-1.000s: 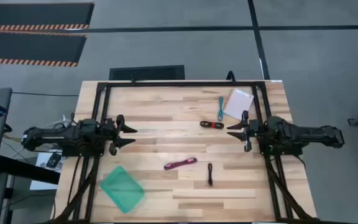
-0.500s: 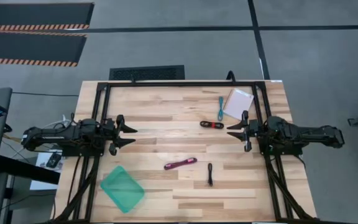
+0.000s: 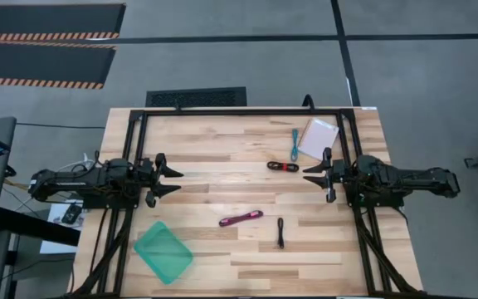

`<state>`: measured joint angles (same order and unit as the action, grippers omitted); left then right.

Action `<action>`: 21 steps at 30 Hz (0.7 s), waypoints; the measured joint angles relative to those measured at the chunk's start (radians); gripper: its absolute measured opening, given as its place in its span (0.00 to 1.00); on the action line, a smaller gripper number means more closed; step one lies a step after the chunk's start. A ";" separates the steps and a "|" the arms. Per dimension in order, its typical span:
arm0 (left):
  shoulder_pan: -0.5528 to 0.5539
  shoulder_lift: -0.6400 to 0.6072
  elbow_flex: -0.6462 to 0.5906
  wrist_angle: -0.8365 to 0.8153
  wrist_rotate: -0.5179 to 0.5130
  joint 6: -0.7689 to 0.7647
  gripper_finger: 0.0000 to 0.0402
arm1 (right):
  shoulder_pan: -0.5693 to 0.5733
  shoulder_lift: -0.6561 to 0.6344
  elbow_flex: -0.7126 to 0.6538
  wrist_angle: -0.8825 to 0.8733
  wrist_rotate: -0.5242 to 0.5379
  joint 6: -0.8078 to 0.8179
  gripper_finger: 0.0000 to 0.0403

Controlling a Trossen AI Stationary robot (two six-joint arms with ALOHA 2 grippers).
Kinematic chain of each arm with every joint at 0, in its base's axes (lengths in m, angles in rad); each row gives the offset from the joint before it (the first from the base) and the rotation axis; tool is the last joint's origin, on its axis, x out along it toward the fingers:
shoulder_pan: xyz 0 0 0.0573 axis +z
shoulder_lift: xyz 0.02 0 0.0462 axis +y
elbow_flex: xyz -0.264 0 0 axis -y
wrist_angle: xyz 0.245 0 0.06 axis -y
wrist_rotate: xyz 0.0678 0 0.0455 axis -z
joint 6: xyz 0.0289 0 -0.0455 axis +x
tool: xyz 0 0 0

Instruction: Pick and place USB-C Cables

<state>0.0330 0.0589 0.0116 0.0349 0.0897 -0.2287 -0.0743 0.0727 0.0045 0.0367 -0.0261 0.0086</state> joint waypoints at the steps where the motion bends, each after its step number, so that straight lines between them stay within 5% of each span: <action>1: 0.000 0.000 0.000 0.000 0.000 0.000 0.52 | 0.000 0.000 0.000 0.000 0.000 0.000 0.30; 7: 0.000 0.000 0.000 0.000 0.000 0.000 0.52 | 0.000 0.000 0.000 0.000 0.000 -0.020 0.30; 13: 0.000 0.000 0.000 0.000 0.000 0.000 0.52 | 0.000 0.000 0.000 0.003 0.001 -0.237 0.30; 21: 0.000 0.000 0.000 0.000 0.000 0.000 0.52 | 0.003 0.000 0.000 0.005 -0.002 -0.116 0.30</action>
<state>0.0330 0.0589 0.0116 0.0353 0.0898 -0.2287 -0.0712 0.0727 0.0045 0.0422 -0.0277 -0.1073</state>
